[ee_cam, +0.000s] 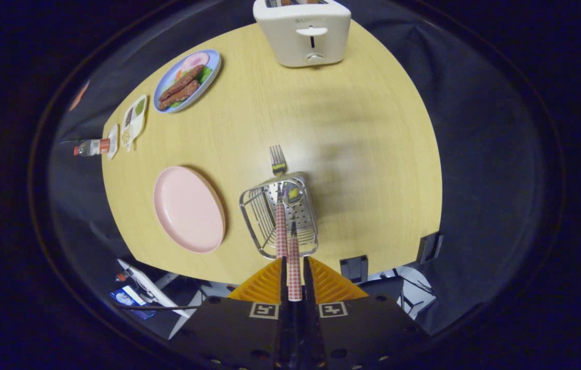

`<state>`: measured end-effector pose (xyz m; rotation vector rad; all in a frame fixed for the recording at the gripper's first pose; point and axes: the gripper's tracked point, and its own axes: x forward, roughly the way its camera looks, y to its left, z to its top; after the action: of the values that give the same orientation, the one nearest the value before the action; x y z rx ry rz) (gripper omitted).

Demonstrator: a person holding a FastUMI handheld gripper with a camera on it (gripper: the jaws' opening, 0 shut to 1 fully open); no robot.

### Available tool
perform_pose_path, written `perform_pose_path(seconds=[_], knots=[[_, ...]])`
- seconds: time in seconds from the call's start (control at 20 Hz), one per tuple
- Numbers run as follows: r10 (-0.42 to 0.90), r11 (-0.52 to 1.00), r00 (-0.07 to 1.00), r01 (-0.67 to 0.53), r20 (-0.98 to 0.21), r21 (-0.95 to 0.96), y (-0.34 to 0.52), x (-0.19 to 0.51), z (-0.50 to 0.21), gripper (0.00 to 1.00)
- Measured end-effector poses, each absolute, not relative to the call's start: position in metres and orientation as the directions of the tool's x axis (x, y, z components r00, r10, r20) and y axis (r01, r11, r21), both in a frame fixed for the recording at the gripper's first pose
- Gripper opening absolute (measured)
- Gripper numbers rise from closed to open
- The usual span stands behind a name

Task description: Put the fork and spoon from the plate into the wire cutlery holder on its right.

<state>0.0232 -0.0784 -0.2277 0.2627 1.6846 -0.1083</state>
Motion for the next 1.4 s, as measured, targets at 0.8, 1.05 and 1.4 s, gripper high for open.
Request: perform_pose_path(seconds=[0.8,1.05,1.4], knots=[[0.056,0.996,0.631,0.020,-0.774,0.089,-0.053,0.086,-0.117,0.57],[0.053,0.998,0.857,-0.028,-0.513,0.056,-0.035,0.083,-0.051,0.69],[0.026,0.999,0.967,-0.014,-0.255,0.049,-0.019,0.049,0.015,0.85]])
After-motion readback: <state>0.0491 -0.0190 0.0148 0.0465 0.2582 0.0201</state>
